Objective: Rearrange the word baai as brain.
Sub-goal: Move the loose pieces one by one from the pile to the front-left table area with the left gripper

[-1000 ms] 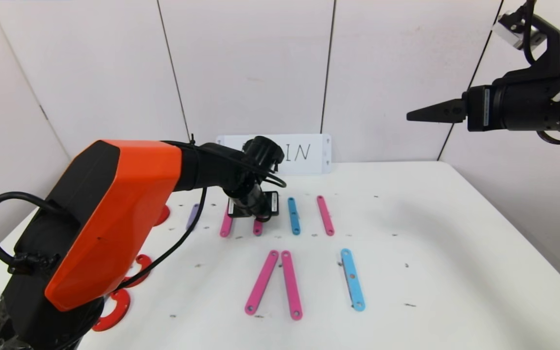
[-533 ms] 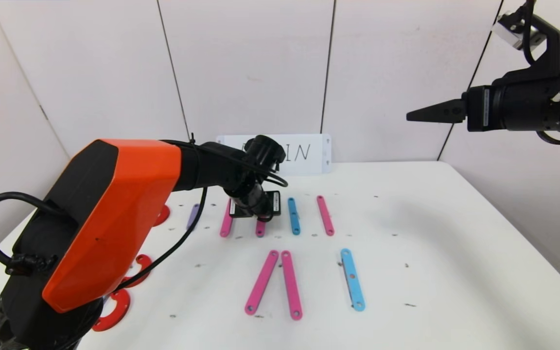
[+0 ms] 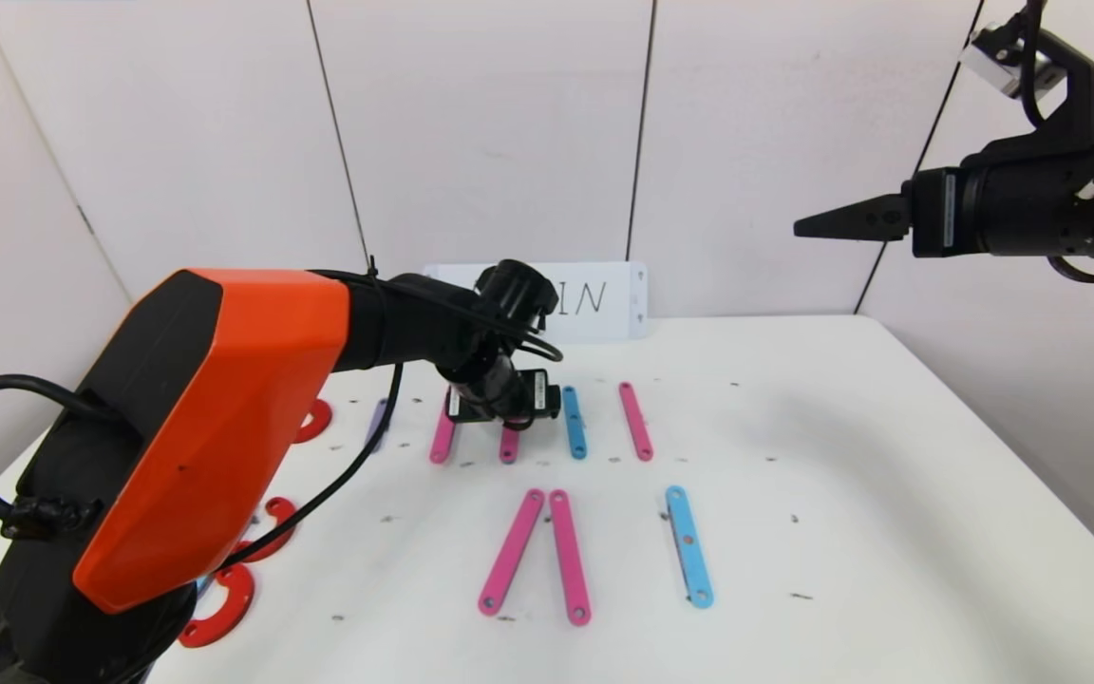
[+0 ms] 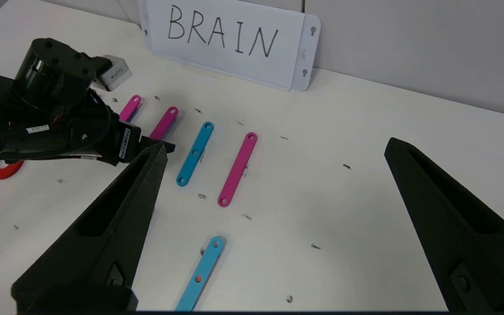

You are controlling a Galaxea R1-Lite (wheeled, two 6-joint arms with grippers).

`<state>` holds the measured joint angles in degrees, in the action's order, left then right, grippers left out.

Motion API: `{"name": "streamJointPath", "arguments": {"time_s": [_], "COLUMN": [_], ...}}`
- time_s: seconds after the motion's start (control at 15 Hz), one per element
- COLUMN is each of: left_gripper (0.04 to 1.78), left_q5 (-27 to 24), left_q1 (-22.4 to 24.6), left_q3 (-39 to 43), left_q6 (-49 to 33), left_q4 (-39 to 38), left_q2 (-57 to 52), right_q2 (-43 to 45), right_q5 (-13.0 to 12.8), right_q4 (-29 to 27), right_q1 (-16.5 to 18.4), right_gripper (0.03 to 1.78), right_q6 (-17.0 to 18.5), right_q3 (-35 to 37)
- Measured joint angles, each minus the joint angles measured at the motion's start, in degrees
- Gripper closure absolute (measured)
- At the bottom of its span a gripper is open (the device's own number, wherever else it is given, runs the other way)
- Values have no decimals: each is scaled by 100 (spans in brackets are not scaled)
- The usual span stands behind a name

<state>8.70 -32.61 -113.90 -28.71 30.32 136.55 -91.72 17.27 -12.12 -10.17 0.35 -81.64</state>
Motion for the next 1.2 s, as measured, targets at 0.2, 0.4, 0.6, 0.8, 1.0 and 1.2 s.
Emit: {"name": "streamJointPath", "arguments": {"time_s": [0.2, 0.4, 0.6, 0.8, 1.0, 1.2], "left_gripper": [7, 7, 7, 7, 7, 7], "left_q5": [2, 24, 41, 46, 39, 30], "left_q1": [-27, -107, -179, -206, -189, -118], "left_q3": [0, 0, 0, 6, 15, 61], "left_q6": [-1, 43, 138, 341, 405, 402], "left_q4": [49, 177, 350, 505, 642, 747], "left_q2": [-135, -441, -909, -1378, -1781, -2057], "right_q2": [7, 29, 55, 74, 93, 99], "right_q5": [0, 0, 0, 0, 2, 2], "right_q4": [-1, -1, -11, -12, -11, -6], "right_q1": [0, 0, 0, 2, 6, 15], "right_gripper": [7, 7, 7, 7, 7, 7], "right_q6": [0, 0, -2, 0, 0, 0], "right_q3": [0, 0, 0, 0, 0, 0]}}
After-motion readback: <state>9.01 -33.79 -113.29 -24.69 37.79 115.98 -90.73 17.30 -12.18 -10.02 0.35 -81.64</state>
